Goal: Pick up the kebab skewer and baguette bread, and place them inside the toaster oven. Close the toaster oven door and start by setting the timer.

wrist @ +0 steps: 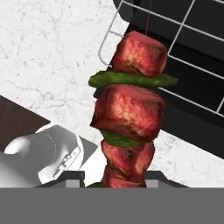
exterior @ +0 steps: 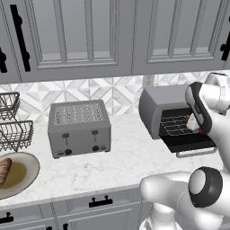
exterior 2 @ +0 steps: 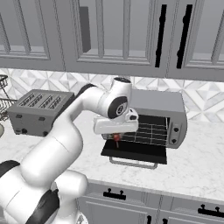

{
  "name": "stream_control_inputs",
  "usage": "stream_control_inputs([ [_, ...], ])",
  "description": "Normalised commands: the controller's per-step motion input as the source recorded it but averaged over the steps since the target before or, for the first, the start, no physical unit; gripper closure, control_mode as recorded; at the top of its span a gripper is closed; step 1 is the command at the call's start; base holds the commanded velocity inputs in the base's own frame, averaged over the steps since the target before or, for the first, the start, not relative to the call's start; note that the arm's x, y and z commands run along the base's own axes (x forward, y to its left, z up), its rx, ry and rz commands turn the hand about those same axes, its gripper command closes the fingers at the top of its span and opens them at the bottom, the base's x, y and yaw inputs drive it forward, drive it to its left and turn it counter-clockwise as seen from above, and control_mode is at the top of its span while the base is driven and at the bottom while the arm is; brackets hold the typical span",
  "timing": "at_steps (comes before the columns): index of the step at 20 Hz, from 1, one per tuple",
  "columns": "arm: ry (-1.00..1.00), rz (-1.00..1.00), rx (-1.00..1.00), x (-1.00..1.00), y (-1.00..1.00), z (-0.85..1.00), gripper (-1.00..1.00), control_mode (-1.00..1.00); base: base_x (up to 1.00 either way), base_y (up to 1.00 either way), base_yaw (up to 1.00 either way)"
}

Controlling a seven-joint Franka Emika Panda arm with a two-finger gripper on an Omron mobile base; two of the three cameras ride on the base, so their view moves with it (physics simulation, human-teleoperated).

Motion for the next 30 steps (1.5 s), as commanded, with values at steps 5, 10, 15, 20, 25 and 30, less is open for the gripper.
stream_control_inputs([
  [5,-0.01,0.0,0.14,0.31,-0.21,0.0,1.0,-1.0,0.0,0.0,0.0],
  [10,-0.1,0.0,0.09,0.23,0.16,-0.2,1.0,-1.0,0.0,0.0,0.0],
  [15,-0.17,0.0,0.01,0.28,0.32,-0.2,1.0,-1.0,0.0,0.0,0.0],
  [20,-0.11,0.0,0.0,0.32,0.18,-0.17,1.0,-1.0,0.0,0.0,0.0],
  [25,0.0,0.0,0.0,0.35,0.0,-0.14,1.0,-1.0,0.0,0.0,0.0],
  [30,0.0,0.0,0.01,0.42,0.0,-0.13,1.0,-1.0,0.0,0.0,0.0],
])
